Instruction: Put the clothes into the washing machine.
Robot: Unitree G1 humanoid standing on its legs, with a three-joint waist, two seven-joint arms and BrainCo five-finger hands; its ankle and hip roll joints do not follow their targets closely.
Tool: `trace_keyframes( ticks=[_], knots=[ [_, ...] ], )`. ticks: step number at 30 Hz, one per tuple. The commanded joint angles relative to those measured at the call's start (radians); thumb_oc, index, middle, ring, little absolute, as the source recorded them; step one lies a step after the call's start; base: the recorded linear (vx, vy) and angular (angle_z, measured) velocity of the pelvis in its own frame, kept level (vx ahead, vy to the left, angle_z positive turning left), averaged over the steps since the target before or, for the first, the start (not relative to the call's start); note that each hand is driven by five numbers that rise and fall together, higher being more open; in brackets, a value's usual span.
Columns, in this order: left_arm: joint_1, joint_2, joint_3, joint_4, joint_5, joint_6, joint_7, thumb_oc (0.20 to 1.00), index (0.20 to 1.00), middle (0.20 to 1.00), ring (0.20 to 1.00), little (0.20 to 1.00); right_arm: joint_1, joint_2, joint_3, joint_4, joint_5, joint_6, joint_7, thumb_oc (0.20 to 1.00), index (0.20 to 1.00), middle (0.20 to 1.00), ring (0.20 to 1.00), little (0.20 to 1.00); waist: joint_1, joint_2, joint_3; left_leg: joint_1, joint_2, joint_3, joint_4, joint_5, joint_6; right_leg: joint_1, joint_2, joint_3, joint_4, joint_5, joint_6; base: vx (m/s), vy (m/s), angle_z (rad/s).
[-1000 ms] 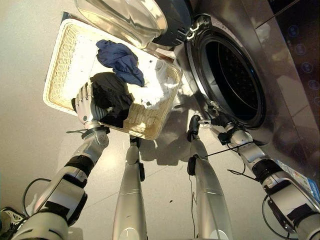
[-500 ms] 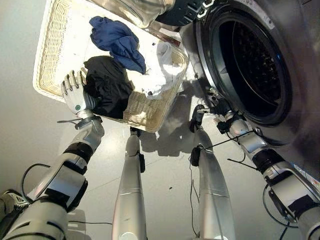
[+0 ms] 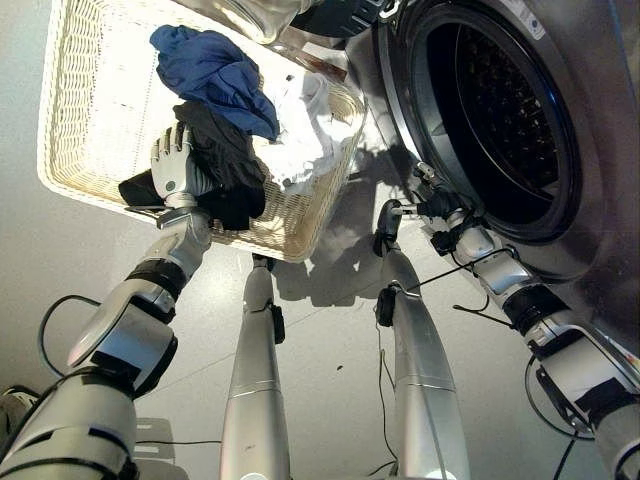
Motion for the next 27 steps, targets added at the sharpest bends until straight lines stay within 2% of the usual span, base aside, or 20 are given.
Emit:
trace_keyframes(
  ticks=[1,6,7,8,12,18,26,27],
  knots=[
    [0.001,-0.018,0.013,-0.002,0.011,-0.071,-0.006,1.000,1.000,1.000,1.000,1.000,0.045,-0.024,0.039,-0.055,-0.003,-0.038,-0.025,1.000,1.000,1.000,1.000,1.000,-0.013,0.000,-0.019,-0.041,-0.033,-0.074,0.091,-0.006,0.062,-0.016,0.007,0.076,0.074,0.026,0.099,0.00,0.000,0.00],
    [0.004,-0.027,0.008,0.011,0.022,-0.073,-0.030,1.000,1.000,1.000,1.000,1.000,0.044,-0.016,0.040,-0.053,-0.003,-0.039,-0.030,1.000,1.000,1.000,1.000,1.000,-0.013,-0.003,-0.019,-0.042,-0.035,-0.076,0.095,-0.006,0.063,-0.015,0.007,0.073,0.074,0.029,0.101,0.00,0.000,0.00],
    [0.006,-0.042,-0.014,0.043,0.030,-0.082,-0.105,0.526,0.526,0.526,0.526,0.526,0.027,-0.006,0.057,-0.052,-0.002,-0.028,-0.041,1.000,1.000,1.000,1.000,1.000,-0.015,-0.007,-0.019,-0.048,-0.033,-0.076,0.100,-0.006,0.063,-0.021,0.011,0.074,0.081,0.028,0.100,0.00,0.000,0.00],
    [0.000,-0.045,-0.024,0.051,0.029,-0.092,-0.128,0.200,0.200,0.200,0.200,0.200,0.022,-0.003,0.061,-0.048,0.000,-0.028,-0.044,1.000,1.000,1.000,1.000,1.000,-0.016,-0.008,-0.019,-0.049,-0.033,-0.075,0.100,-0.005,0.063,-0.022,0.012,0.074,0.081,0.027,0.100,0.00,0.000,0.00],
    [-0.005,-0.050,-0.038,0.057,-0.031,-0.113,-0.166,0.200,0.200,0.200,0.200,0.200,0.023,-0.001,0.062,-0.044,0.005,-0.036,-0.051,1.000,1.000,1.000,1.000,1.000,-0.019,-0.009,-0.019,-0.049,-0.037,-0.074,0.100,-0.006,0.067,-0.023,0.016,0.075,0.079,0.031,0.100,0.00,0.000,0.00],
    [0.016,-0.062,-0.005,0.053,-0.119,-0.150,-0.160,0.200,0.200,0.200,0.200,0.200,0.033,0.011,0.056,-0.050,0.016,-0.041,-0.062,1.000,1.000,1.000,1.000,1.000,-0.017,-0.008,-0.019,-0.044,-0.041,-0.074,0.099,-0.008,0.069,-0.018,0.015,0.075,0.075,0.031,0.100,0.00,0.000,0.00],
    [0.072,-0.069,0.113,-0.008,-0.254,-0.225,-0.108,0.200,0.200,0.200,0.200,0.200,0.077,0.038,0.003,-0.110,0.154,-0.051,-0.046,1.000,1.000,1.000,1.000,1.000,-0.007,-0.008,-0.019,-0.039,-0.047,-0.084,0.108,-0.011,0.071,-0.010,0.015,0.071,0.088,0.022,0.097,0.00,-0.004,0.00],
    [0.091,-0.073,0.140,-0.034,-0.271,-0.266,-0.065,0.200,0.200,0.200,0.200,0.200,0.090,0.047,-0.017,-0.124,0.234,-0.065,-0.022,1.000,1.000,1.000,1.000,1.000,-0.004,-0.008,-0.019,-0.038,-0.048,-0.086,0.110,-0.012,0.071,-0.009,0.015,0.071,0.091,0.020,0.097,0.00,0.000,0.00]
  ],
)
